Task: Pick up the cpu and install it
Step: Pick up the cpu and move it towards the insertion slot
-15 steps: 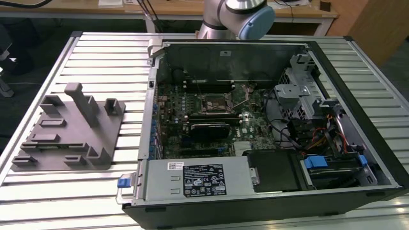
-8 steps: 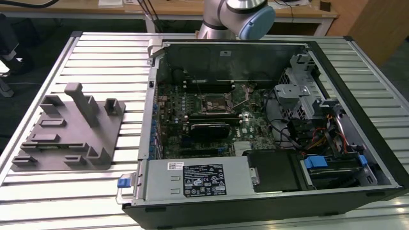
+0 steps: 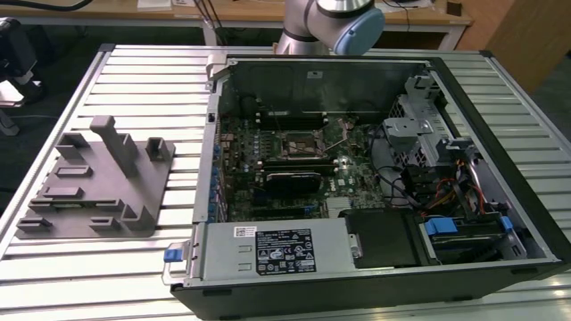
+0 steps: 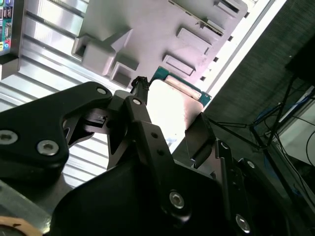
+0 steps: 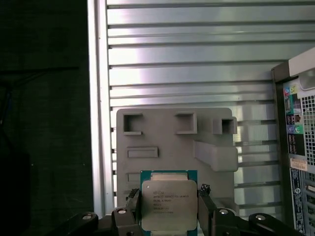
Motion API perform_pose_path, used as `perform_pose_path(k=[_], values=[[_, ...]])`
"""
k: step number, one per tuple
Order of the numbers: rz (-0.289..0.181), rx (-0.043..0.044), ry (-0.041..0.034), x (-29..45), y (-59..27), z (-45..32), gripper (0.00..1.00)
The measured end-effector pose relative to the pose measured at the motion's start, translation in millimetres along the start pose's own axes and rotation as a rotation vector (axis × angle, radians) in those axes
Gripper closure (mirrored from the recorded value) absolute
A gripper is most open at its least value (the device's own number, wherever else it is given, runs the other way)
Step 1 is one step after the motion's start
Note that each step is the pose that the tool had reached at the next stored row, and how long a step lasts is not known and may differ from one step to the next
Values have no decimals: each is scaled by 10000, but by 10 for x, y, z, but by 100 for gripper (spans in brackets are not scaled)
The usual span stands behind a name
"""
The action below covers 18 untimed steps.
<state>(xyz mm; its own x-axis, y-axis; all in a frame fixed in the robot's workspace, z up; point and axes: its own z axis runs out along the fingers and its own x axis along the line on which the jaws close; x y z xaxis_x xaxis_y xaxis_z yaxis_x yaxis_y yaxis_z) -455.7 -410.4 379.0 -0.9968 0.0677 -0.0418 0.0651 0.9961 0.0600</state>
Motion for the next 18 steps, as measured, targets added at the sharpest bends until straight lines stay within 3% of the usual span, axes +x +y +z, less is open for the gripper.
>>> perform_pose_path(k=[18], values=[[1,0,-1,-242,16,11,46]])
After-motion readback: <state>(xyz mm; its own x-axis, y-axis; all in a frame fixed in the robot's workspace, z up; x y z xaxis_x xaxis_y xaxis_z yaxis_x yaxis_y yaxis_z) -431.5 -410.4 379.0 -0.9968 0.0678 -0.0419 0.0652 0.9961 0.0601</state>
